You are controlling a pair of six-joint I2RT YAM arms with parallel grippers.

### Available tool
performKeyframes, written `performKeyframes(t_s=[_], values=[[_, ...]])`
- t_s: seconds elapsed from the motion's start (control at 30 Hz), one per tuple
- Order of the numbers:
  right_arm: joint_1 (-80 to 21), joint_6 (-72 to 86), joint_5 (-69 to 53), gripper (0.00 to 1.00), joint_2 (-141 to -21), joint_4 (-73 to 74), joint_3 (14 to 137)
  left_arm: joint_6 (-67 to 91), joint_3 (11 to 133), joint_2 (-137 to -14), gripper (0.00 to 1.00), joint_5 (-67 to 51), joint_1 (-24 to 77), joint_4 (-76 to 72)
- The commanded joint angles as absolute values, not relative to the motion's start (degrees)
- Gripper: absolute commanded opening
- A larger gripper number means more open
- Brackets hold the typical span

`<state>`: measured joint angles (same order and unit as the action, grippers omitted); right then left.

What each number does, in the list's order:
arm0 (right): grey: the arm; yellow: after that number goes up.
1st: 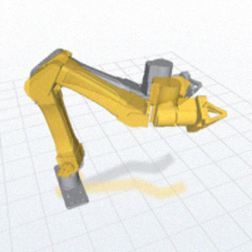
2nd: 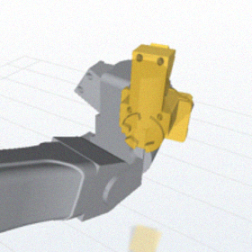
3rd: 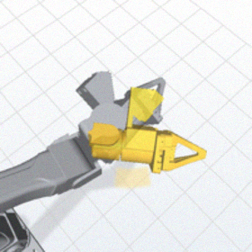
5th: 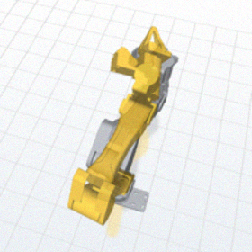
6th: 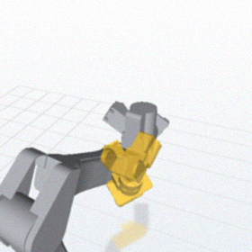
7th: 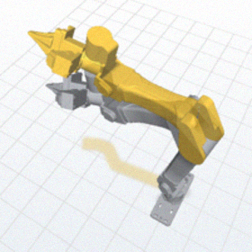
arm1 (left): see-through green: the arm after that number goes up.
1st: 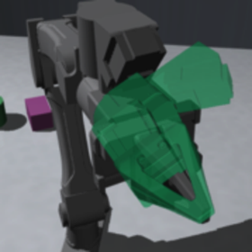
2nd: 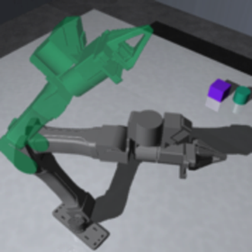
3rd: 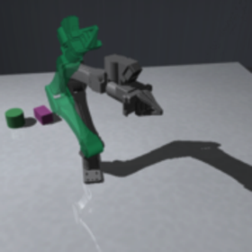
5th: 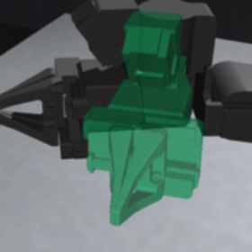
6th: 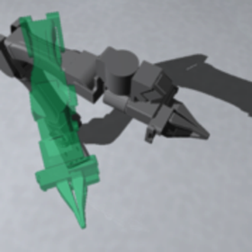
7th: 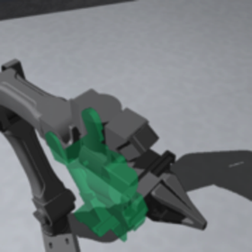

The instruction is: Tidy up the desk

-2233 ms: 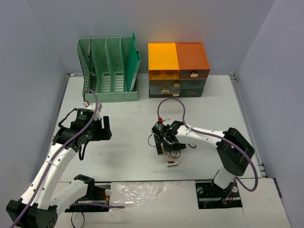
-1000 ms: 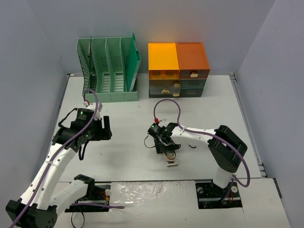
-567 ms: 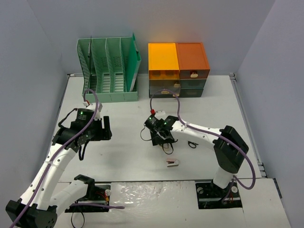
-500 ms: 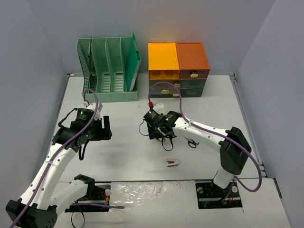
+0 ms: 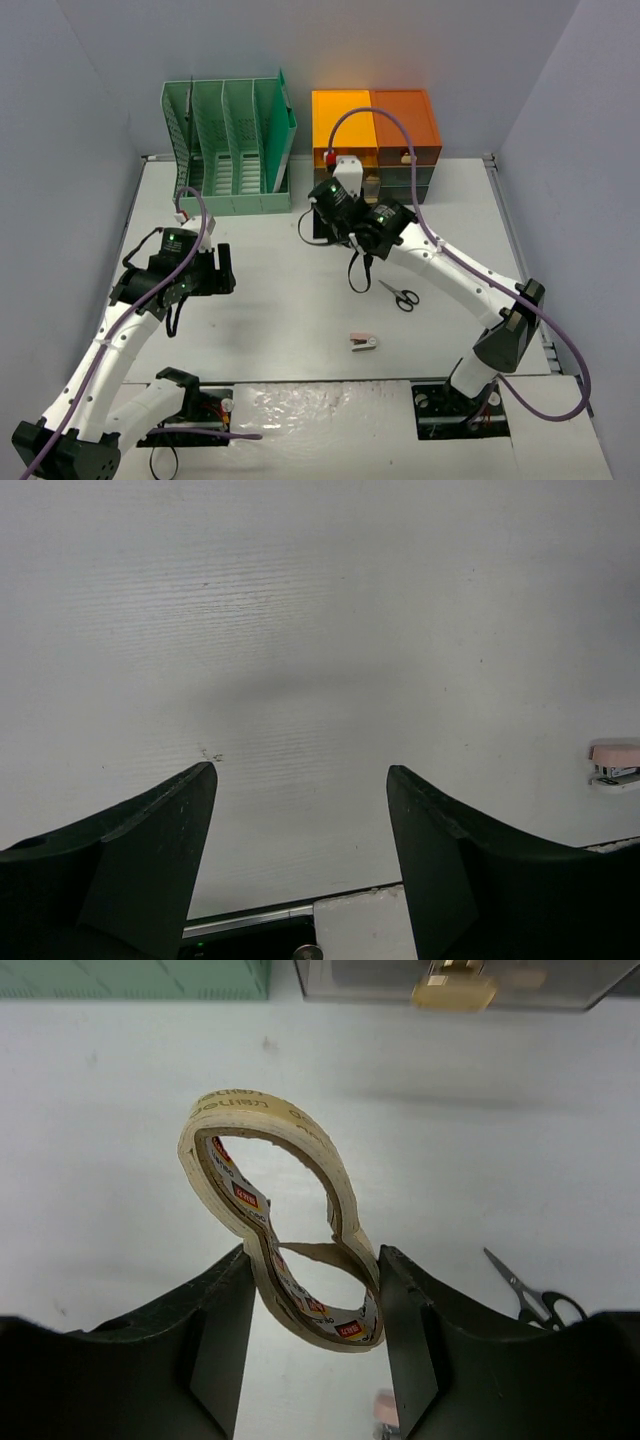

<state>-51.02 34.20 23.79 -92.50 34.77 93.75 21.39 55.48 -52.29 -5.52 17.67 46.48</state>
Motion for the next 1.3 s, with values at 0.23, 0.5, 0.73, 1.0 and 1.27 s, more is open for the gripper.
performKeyframes(t_s=[0.23,0.5,0.73,1.0,1.27], values=[[-43.32,27.45,32.31,0.00,-101.12,31.13,113.46,20.89,57.07,-52.09,0.66,-5.19,18.05,44.30],[-39.59,23.85,32.10,0.00,-107.38,24.47,118.38,21.27,56.87,-51.60,0.66,-4.92,18.02,44.30],[-36.20,22.96,32.11,0.00,-108.13,18.53,118.73,21.21,56.57,-51.65,0.66,-4.69,17.96,44.00],[-34.51,27.92,32.54,0.00,-107.25,14.55,118.53,21.15,56.28,-51.80,0.66,-4.60,18.02,43.42],[-34.54,27.37,29.80,0.03,-108.82,11.73,115.40,21.01,56.70,-51.50,0.66,-4.18,17.97,44.12]])
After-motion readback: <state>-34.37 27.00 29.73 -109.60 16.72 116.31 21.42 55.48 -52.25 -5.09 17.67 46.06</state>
